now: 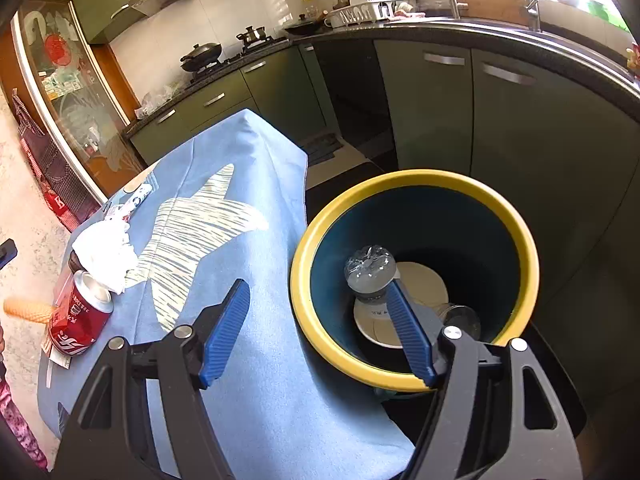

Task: Collect trash
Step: 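Grasp the orange foam fruit net with the left gripper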

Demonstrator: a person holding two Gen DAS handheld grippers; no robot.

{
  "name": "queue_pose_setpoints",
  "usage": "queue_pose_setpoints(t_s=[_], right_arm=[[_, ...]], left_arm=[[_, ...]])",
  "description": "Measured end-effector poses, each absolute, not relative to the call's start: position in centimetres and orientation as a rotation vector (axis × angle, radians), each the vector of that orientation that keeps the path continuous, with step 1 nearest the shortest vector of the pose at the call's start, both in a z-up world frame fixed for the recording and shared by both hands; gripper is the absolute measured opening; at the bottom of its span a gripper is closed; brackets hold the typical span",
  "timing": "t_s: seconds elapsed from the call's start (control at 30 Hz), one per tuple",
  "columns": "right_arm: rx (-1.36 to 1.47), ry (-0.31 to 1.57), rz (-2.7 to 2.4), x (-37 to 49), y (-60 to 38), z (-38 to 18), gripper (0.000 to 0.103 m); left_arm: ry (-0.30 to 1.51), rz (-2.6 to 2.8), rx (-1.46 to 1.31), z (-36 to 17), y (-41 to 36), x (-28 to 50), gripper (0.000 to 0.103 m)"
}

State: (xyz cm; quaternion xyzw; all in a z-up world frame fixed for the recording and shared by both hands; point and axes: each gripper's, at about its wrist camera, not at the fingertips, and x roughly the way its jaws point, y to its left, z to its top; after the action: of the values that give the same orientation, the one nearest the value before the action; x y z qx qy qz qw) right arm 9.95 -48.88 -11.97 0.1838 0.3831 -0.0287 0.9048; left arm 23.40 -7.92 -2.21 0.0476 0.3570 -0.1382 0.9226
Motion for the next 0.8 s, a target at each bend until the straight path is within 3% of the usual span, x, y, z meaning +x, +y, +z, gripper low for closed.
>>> queue_pose_setpoints(t_s=[0.63, 0.8], right_arm=[[0.353, 0.822, -0.010, 10.7, -47.3, -12.3, 0.068], [0.340, 0.823, 0.002, 10.6, -46.7, -11.9, 0.068]], left_arm=[[0.987, -0.379, 0.317, -8.0, -4.8, 19.0, 0.098], [1.019, -0.393, 0.327, -9.3, -4.5, 18.0, 0.074]])
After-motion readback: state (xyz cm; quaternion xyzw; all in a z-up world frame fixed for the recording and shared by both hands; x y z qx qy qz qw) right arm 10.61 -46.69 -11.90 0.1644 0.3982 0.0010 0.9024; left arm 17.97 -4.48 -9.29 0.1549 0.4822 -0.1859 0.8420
